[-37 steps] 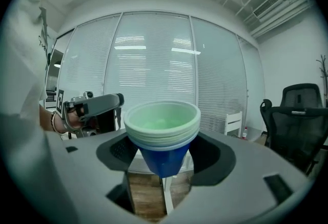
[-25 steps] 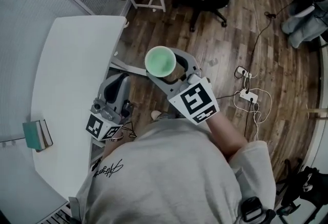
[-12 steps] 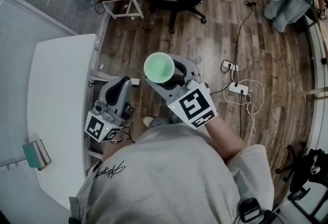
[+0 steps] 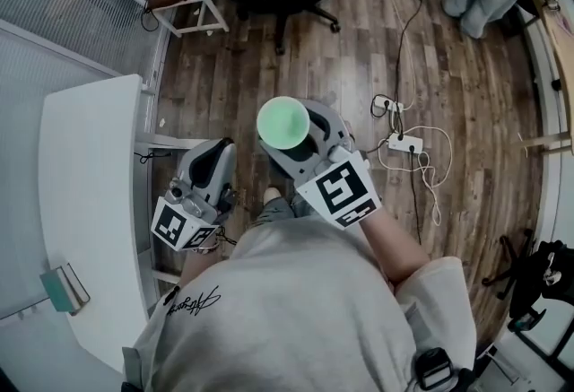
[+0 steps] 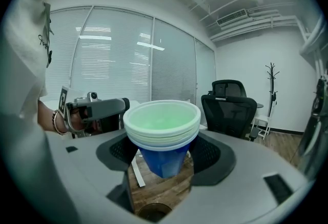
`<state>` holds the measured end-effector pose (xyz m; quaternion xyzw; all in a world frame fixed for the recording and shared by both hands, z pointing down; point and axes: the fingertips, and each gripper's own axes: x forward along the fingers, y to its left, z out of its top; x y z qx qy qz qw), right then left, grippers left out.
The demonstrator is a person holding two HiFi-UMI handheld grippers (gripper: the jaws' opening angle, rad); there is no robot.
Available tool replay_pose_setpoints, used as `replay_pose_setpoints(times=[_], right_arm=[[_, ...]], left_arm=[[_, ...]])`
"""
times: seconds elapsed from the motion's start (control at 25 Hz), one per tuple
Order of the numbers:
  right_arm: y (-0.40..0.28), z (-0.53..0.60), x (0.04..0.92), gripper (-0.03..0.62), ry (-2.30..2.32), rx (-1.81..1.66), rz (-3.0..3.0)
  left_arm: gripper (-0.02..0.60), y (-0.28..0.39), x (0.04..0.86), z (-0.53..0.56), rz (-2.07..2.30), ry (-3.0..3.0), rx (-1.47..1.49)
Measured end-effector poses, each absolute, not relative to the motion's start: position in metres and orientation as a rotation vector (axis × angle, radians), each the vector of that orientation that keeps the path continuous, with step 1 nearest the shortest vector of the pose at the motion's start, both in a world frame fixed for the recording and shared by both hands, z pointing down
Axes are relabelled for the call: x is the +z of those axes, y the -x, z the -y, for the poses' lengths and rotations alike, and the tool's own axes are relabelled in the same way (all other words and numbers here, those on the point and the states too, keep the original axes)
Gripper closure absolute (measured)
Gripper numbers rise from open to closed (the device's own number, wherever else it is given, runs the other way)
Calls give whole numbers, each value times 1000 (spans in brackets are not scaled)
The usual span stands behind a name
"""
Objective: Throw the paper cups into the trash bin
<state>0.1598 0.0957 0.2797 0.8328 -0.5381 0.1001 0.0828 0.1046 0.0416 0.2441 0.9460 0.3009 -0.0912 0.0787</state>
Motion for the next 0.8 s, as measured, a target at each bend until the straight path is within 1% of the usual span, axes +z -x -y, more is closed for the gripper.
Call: replay_pose_setpoints(times=[0.8], right_arm=[[-166,-91,311,289,-2624,384,1469]], left_arm=[[578,-126,282,-25,-1049,-2783,-147]])
